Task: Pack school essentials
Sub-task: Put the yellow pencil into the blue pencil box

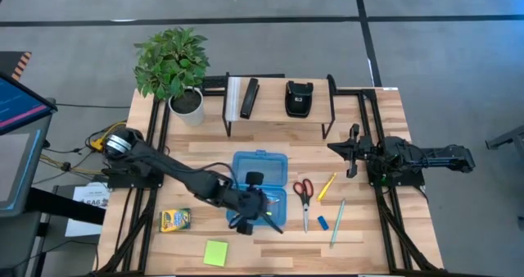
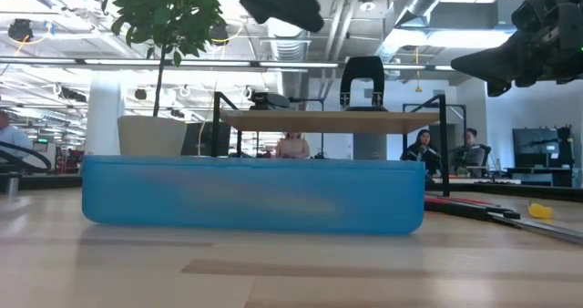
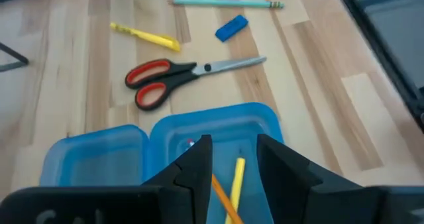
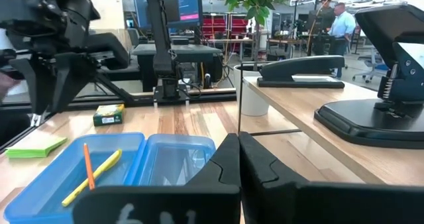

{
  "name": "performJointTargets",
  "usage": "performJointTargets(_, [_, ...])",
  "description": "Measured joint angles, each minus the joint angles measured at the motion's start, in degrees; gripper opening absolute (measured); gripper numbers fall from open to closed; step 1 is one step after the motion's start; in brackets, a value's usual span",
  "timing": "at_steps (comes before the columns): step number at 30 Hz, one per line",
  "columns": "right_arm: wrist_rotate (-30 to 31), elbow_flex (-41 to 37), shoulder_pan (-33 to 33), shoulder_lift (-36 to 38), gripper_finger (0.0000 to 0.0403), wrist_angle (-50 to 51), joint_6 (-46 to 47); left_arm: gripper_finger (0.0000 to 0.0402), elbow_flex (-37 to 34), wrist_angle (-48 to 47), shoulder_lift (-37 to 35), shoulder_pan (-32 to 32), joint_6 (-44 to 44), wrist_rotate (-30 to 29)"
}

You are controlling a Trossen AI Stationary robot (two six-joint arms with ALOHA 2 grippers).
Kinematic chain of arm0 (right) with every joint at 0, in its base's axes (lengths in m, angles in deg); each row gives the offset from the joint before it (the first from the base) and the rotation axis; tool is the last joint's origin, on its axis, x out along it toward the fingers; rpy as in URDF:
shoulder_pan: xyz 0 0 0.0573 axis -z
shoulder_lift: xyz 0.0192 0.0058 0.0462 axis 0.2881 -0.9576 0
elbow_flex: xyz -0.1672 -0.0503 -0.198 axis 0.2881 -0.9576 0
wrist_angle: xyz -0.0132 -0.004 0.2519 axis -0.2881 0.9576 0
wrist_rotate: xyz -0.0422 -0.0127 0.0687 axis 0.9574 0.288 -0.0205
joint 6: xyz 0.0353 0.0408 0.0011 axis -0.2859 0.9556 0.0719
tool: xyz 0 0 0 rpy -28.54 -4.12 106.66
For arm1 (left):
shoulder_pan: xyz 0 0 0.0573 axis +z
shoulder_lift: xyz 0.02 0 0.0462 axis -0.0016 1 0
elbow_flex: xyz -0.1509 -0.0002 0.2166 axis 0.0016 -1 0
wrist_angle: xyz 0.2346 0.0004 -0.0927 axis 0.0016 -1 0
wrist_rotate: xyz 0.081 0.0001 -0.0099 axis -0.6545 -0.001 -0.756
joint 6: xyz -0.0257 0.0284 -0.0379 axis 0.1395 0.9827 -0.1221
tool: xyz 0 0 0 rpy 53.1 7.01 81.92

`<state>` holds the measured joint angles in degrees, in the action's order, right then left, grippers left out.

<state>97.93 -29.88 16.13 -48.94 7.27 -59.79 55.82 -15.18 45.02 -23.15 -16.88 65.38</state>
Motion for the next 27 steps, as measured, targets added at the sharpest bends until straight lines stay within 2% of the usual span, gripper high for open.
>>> performJointTargets(5, [-0.01,0.00,0.02,-0.02,0.0008,0.00,-0.01,0.0107,-10.67,8.37,-6.36,-0.85,-3.73,0.67])
performJointTargets(12, [0.00,0.00,-0.01,-0.02,0.0008,0.01,0.00,0.0107,-25.79,23.26,-19.49,-4.10,-5.88,0.19])
performJointTargets(16, [0.00,0.00,0.02,-0.02,0.0008,-0.13,-0.02,0.0107,-33.50,32.09,-26.67,-6.34,-4.27,-1.05])
performJointTargets(20, [0.00,-0.01,0.01,-0.01,0.0008,-0.13,-0.01,0.0107,-39.35,38.56,-32.90,-7.93,-4.10,-2.95])
performJointTargets(27, [0.00,0.00,0.02,-0.02,0.0008,0.00,-0.02,0.0107,-45.29,40.49,-39.59,-8.93,-4.62,-4.92])
